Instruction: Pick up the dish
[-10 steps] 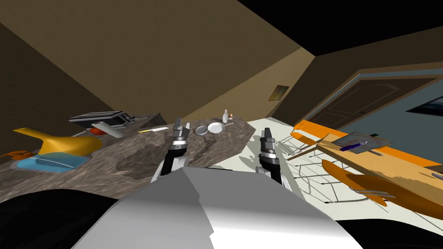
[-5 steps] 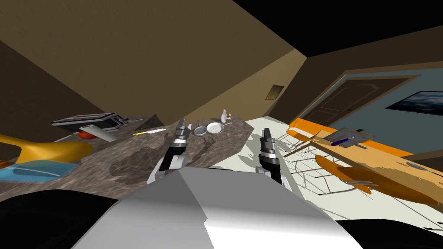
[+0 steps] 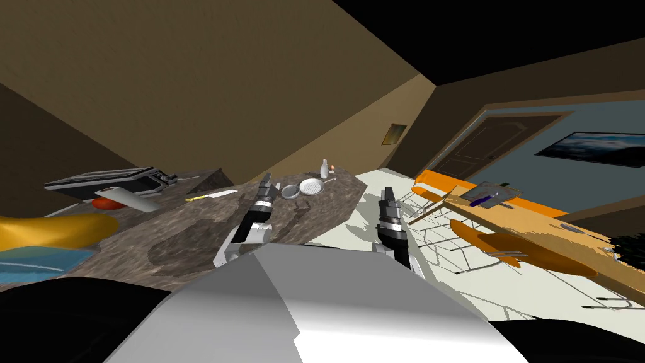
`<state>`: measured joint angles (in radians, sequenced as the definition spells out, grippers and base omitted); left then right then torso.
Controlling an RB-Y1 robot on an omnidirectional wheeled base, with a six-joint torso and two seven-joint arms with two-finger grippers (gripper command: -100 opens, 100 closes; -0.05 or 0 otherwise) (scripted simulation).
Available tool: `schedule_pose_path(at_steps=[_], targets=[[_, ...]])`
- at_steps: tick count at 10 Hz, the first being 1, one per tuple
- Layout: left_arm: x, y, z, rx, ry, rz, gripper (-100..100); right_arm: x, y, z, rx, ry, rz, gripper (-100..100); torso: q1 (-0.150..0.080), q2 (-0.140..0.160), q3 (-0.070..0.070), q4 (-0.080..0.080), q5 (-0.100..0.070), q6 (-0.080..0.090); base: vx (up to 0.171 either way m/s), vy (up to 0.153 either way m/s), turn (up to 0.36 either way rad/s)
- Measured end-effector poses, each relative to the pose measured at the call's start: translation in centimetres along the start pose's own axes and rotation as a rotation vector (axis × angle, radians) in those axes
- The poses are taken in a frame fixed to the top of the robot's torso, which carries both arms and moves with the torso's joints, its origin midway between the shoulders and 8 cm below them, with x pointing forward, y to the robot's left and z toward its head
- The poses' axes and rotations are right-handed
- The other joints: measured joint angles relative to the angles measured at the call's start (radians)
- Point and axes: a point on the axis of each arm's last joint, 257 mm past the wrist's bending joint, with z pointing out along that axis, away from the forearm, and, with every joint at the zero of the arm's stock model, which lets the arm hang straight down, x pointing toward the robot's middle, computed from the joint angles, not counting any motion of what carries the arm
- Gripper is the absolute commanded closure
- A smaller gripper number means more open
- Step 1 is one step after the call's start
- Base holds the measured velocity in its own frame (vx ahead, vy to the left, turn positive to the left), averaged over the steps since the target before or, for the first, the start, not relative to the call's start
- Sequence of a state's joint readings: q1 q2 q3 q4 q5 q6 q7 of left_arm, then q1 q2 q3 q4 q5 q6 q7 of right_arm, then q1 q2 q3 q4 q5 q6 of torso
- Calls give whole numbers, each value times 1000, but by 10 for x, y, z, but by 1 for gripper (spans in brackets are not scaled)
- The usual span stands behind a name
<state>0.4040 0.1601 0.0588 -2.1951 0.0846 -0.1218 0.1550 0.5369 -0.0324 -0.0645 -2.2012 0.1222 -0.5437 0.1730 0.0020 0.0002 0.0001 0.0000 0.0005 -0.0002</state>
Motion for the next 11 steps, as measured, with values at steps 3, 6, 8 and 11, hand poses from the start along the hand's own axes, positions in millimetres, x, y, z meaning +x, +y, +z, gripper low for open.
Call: schedule_pose_path(at_steps=[3, 6, 8, 11], targets=[[-5, 18, 5, -73, -10, -38, -100, 0, 0, 0, 0, 0, 0, 0, 0, 0, 0, 0, 0, 0, -11, 33, -101], [-11, 33, 7, -140, -23, -73, -100, 0, 0, 0, 0, 0, 0, 0, 0, 0, 0, 0, 0, 0, -8, 26, -68], [-13, 46, 9, -180, -32, -97, -100, 0, 0, 0, 0, 0, 0, 0, 0, 0, 0, 0, 0, 0, -12, 27, -85], [-18, 62, 10, -242, -47, -130, -100, 0, 0, 0, 0, 0, 0, 0, 0, 0, 0, 0, 0, 0, -8, 29, -96]])
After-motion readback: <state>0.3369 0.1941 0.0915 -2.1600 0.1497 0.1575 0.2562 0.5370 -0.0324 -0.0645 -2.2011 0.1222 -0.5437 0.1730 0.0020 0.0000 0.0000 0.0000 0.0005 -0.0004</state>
